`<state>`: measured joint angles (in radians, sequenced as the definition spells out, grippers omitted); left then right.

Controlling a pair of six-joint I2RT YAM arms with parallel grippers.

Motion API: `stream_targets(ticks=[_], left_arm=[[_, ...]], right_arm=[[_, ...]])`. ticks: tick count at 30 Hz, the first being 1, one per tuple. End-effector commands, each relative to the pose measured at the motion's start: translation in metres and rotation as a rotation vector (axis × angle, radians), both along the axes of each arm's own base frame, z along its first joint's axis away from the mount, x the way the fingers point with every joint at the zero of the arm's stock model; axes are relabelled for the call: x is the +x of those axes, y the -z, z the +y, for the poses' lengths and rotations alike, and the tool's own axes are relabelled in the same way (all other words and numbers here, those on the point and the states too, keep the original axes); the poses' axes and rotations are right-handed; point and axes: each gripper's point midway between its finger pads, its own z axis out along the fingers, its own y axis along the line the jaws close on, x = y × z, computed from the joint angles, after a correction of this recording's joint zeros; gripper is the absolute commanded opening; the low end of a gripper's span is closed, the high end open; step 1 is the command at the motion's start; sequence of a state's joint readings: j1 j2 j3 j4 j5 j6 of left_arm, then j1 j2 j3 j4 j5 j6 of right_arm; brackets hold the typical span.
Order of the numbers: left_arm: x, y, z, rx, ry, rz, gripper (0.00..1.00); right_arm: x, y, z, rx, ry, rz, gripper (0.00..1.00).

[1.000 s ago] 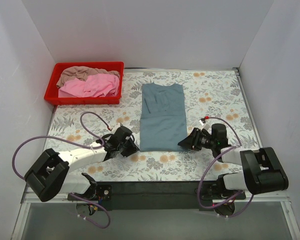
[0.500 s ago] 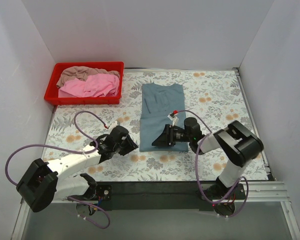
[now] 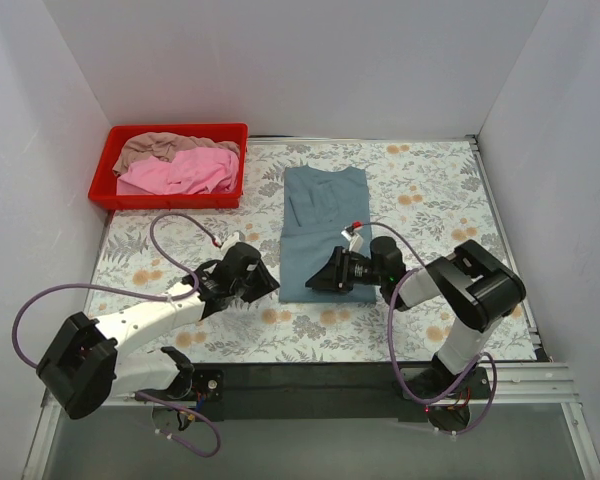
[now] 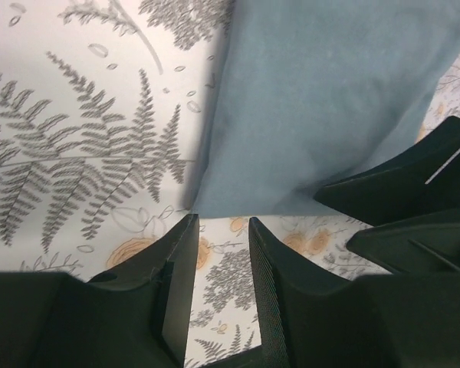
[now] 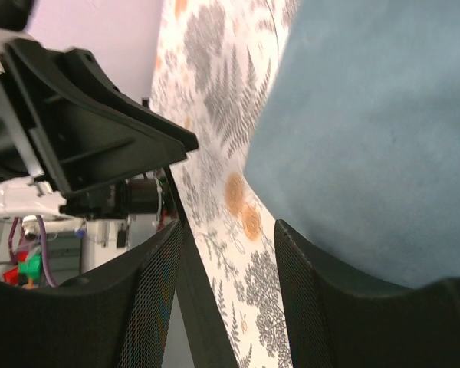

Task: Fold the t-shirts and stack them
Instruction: Fold the tshirt

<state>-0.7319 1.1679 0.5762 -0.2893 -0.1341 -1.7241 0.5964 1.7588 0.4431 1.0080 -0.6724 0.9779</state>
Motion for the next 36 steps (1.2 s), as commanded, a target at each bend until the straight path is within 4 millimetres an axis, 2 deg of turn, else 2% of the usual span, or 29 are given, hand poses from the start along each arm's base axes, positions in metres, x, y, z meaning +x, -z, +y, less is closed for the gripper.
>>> stream_targets(ticks=[1, 2, 3, 4, 5, 9, 10, 14, 16, 17, 19, 20, 21, 22, 23, 24, 26, 30, 31, 33, 34, 36], left_arm=[[0.022, -0.027, -0.011, -0.007, 0.002, -0.076, 0.31], [0.028, -0.033, -0.014, -0.012, 0.003, -0.096, 0.31], [0.034, -0.032, -0.016, 0.001, 0.003, -0.106, 0.31], [0.048, -0.046, -0.021, -0.002, 0.002, -0.16, 0.31], [0.055, -0.05, -0.024, -0.006, 0.0, -0.185, 0.31], [0.097, -0.064, -0.047, -0.07, 0.032, -0.265, 0.29], [0.116, -0.067, -0.055, -0.088, 0.027, -0.29, 0.28], [0.152, -0.052, -0.066, -0.084, 0.044, -0.302, 0.26], [0.169, -0.044, -0.063, -0.095, 0.021, -0.309, 0.25], [0.174, -0.028, -0.062, -0.09, 0.021, -0.283, 0.24], [0.185, -0.013, -0.055, -0.105, -0.014, -0.256, 0.24], [0.186, 0.008, -0.053, -0.098, -0.02, -0.215, 0.22], [0.188, 0.016, -0.05, -0.111, -0.032, -0.189, 0.22], [0.19, 0.023, -0.048, -0.112, -0.041, -0.181, 0.21], [0.186, 0.029, -0.05, -0.129, -0.022, -0.158, 0.21], [0.181, 0.042, -0.048, -0.128, -0.017, -0.128, 0.2], [0.18, 0.045, -0.046, -0.14, -0.026, -0.123, 0.2], [0.178, 0.03, -0.037, -0.123, -0.042, -0.157, 0.2], [0.18, 0.017, -0.031, -0.106, -0.064, -0.186, 0.21], [0.181, -0.002, -0.023, -0.082, -0.074, -0.235, 0.22], [0.181, -0.022, -0.018, -0.066, -0.077, -0.275, 0.25], [0.179, -0.04, -0.012, -0.05, -0.077, -0.307, 0.29]], right_arm=[[0.025, -0.033, -0.012, 0.041, 0.056, -0.113, 0.58], [0.036, -0.045, -0.019, 0.06, 0.078, -0.141, 0.58], [0.041, -0.049, -0.022, 0.066, 0.087, -0.15, 0.58], [0.051, -0.052, -0.03, 0.07, 0.112, -0.16, 0.58], [0.059, -0.057, -0.033, 0.078, 0.121, -0.173, 0.58], [0.091, -0.06, -0.048, 0.077, 0.174, -0.201, 0.58], [0.1, -0.058, -0.054, 0.072, 0.195, -0.204, 0.58], [0.13, -0.04, -0.07, 0.051, 0.247, -0.184, 0.58], [0.143, -0.033, -0.08, 0.043, 0.277, -0.185, 0.58], [0.148, -0.025, -0.084, 0.039, 0.29, -0.175, 0.58], [0.156, -0.006, -0.094, 0.026, 0.325, -0.132, 0.58], [0.158, -0.001, -0.098, 0.025, 0.339, -0.12, 0.58], [0.16, 0.002, -0.101, 0.033, 0.356, -0.111, 0.58], [0.16, 0.018, -0.108, 0.019, 0.389, -0.063, 0.58], [0.159, 0.022, -0.111, 0.024, 0.4, -0.051, 0.57], [0.161, 0.018, -0.112, 0.045, 0.408, -0.079, 0.57], [0.156, 0.023, -0.116, 0.062, 0.423, -0.042, 0.57], [0.151, 0.01, -0.123, 0.079, 0.446, -0.064, 0.54], [0.151, -0.002, -0.125, 0.081, 0.459, -0.083, 0.54], [0.149, -0.007, -0.127, 0.046, 0.458, -0.099, 0.54], [0.145, -0.01, -0.128, 0.0, 0.451, -0.103, 0.54], [0.141, -0.014, -0.131, -0.047, 0.447, -0.121, 0.54]])
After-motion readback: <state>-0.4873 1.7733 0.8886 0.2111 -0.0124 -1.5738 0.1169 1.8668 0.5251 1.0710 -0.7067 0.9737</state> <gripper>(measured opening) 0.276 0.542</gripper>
